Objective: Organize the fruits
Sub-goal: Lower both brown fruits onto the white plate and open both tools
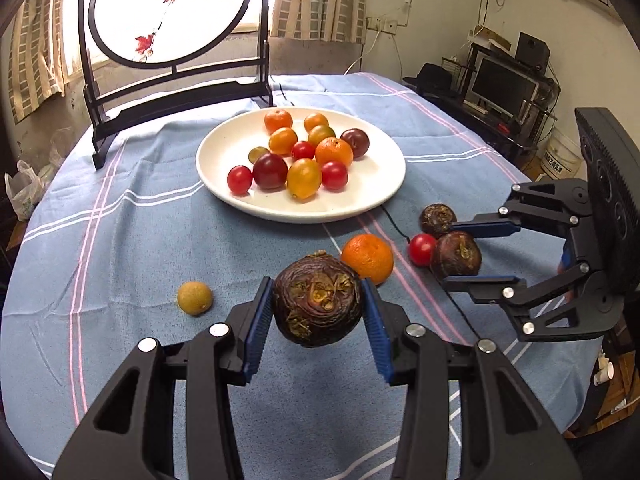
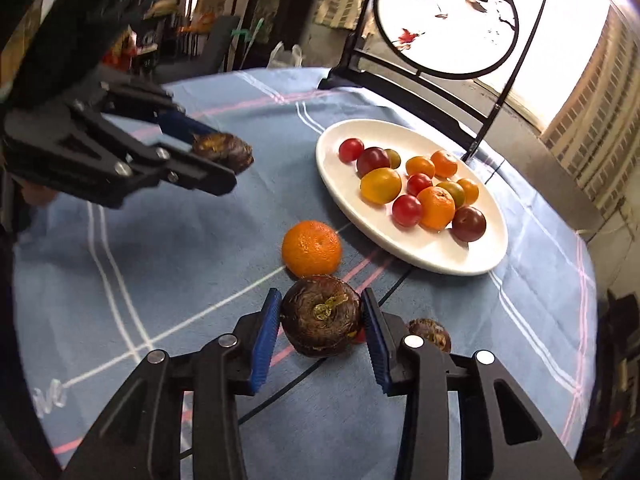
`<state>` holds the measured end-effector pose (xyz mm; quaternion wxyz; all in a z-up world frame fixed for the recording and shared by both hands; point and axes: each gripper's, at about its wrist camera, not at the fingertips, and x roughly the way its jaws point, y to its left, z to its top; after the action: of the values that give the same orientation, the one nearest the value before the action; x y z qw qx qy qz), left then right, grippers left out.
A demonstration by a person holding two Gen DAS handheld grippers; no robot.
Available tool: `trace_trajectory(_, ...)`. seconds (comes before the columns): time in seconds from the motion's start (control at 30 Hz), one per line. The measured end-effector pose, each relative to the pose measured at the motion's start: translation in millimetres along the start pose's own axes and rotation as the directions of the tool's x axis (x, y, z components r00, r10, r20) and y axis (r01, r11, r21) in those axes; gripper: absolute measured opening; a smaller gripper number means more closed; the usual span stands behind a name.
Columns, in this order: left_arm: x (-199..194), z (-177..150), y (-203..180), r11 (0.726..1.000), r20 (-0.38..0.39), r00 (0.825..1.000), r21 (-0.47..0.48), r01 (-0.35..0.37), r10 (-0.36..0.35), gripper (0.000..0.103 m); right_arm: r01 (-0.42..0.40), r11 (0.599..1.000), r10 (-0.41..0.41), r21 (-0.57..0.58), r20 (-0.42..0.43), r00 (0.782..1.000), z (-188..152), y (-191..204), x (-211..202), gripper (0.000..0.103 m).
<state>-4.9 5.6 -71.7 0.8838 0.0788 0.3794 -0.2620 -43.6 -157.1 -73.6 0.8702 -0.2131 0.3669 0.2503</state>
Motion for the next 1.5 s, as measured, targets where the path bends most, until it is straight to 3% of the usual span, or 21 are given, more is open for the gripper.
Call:
trace_trajectory(0.1,-3.6,3.6,-6.3,1.0,0.026,0.999,0.012,-0.026,0.026,0.043,-0.031,0.997,0.03,0.064,0.023,0.999,-5.7,-5.6,-8.1,0.041)
trace_trajectory(0.33,-7.0,37.6,-15.0,0.996,0.085,0.992,0.019,-0.091,0.089,0.043,-0.112,0.97,0.076,0.215,0.168,0.983,7.8,-40.5,-35.0,0.041)
trace_trajectory(0.63,-0.7,91.9,-23.7,0.96,0.195,0.948,0.073,-0.27,0.252,0.043,-0.125,0.945,0.042,0.301,0.269,0.962,38.8,-86.8,-36.8,0.041)
trace_trajectory(1.03,39.4,112.0,-0.3,0.968,0.138,0.962,0.05,-0.245,0.237,0.043,-0.115,0.931,0.038,0.347,0.221,0.974,60.2,-119.3,5.4,0.041)
trace_trajectory(1.3,81.8,146.4,39.0,0.981,0.025,0.983,-0.067,-0.182,0.184,0.043,-0.092,0.898,0.038,0.429,0.132,0.99,89.8,-147.9,62.3,0.041)
trace_trajectory(1.4,99.6,152.6,42.1,0.979,-0.009,0.982,-0.08,-0.189,0.189,0.044,-0.059,0.896,0.018,0.439,0.097,0.995,97.1,-152.7,84.2,0.041)
trace_trajectory(1.47,107.6,153.8,46.1,0.976,-0.023,0.98,-0.098,-0.197,0.195,0.047,-0.059,0.888,0.026,0.456,0.077,0.997,99.3,-158.8,96.6,0.042)
trace_trajectory(1.5,111.2,154.7,48.6,0.974,-0.027,0.98,-0.109,-0.199,0.197,0.051,-0.042,0.887,0.014,0.46,0.063,0.998,100.0,-161.3,101.0,0.049)
